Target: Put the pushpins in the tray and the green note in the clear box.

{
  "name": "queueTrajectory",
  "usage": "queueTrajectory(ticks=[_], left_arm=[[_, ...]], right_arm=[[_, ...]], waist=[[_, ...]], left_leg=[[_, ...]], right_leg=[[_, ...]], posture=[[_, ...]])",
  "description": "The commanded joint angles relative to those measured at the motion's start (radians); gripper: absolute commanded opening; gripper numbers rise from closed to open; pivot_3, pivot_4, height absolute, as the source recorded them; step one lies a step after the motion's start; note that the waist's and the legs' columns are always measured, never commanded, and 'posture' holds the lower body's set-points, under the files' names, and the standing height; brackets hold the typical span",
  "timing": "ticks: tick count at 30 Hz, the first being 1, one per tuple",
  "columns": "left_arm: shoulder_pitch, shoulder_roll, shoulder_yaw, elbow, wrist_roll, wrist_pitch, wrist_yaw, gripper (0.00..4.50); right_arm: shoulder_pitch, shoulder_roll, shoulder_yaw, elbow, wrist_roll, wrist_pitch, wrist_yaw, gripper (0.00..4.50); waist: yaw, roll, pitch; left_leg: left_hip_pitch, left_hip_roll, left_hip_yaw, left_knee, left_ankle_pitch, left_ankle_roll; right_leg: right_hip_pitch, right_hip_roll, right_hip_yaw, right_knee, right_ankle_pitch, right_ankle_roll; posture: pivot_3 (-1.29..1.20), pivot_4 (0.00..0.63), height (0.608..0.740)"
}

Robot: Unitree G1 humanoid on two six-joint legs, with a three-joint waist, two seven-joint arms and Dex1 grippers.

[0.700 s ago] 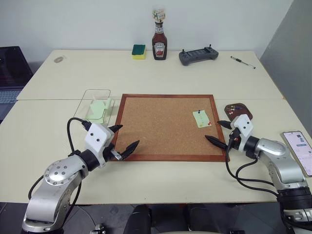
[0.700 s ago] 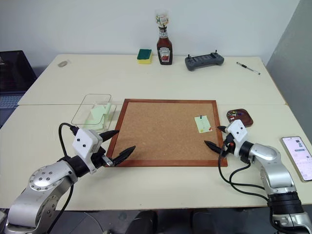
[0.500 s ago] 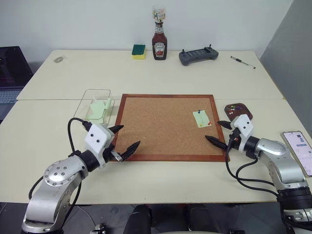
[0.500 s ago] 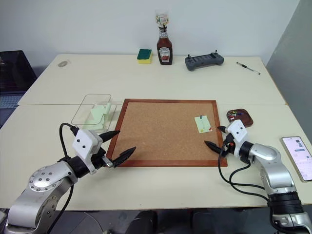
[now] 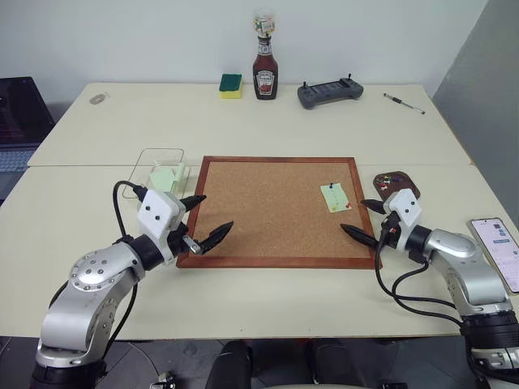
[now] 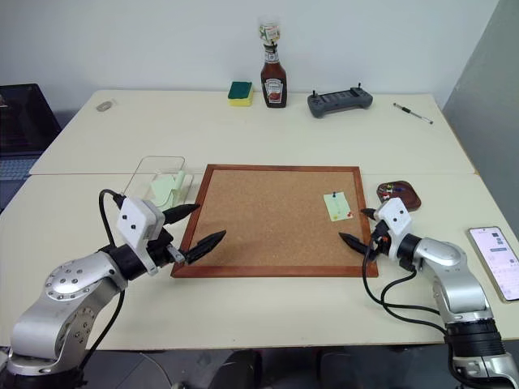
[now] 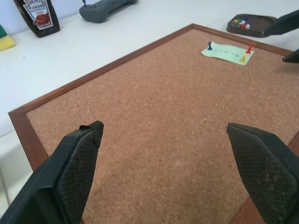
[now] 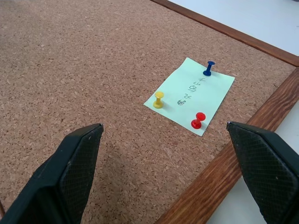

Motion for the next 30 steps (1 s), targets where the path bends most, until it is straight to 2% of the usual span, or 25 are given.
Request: queueTrajectory(ticks=[1,10,21,30], left_arm=[[-0.05,0.016,0.006,0.029,-0.012,-0.036,-0.035,3.8],[-0.241,-0.002,-0.145,0.194,0.064,-0.074,-0.096,2.2],[-0.417,-0.122,-0.314,0.459,0.164,-0.176,-0.163,0.06],[-0.497,-0.247,-0.341,0.708,0.23,-0.292,-0.146,0.06]], right_arm=[[-0.017,0.008,-0.03,-0.059,0.023,0.011,-0.017,4.5],[0.019,0.018,-0.048,-0.117,0.039,0.036,-0.043,4.5],[0.046,0.016,-0.06,-0.16,0.073,0.051,-0.026,4.5],[-0.02,0.032,-0.042,-0.155,0.077,0.084,-0.038,4.5]], waist=[[0.0,0.0,0.0],[0.001,0.0,0.0],[-0.003,0.0,0.0],[-0.003,0.0,0.0]], left_leg=[[0.0,0.0,0.0,0.0,0.0,0.0],[0.0,0.0,0.0,0.0,0.0,0.0],[0.0,0.0,0.0,0.0,0.0,0.0],[-0.001,-0.001,0.0,0.001,0.0,0.0]], right_leg=[[0.0,0.0,0.0,0.0,0.0,0.0],[0.0,0.0,0.0,0.0,0.0,0.0],[0.0,0.0,0.0,0.0,0.0,0.0],[0.0,0.0,0.0,0.001,0.0,0.0]], posture=[[0.0,0.15,0.74],[0.0,0.15,0.74],[0.0,0.15,0.74],[0.0,0.15,0.74]])
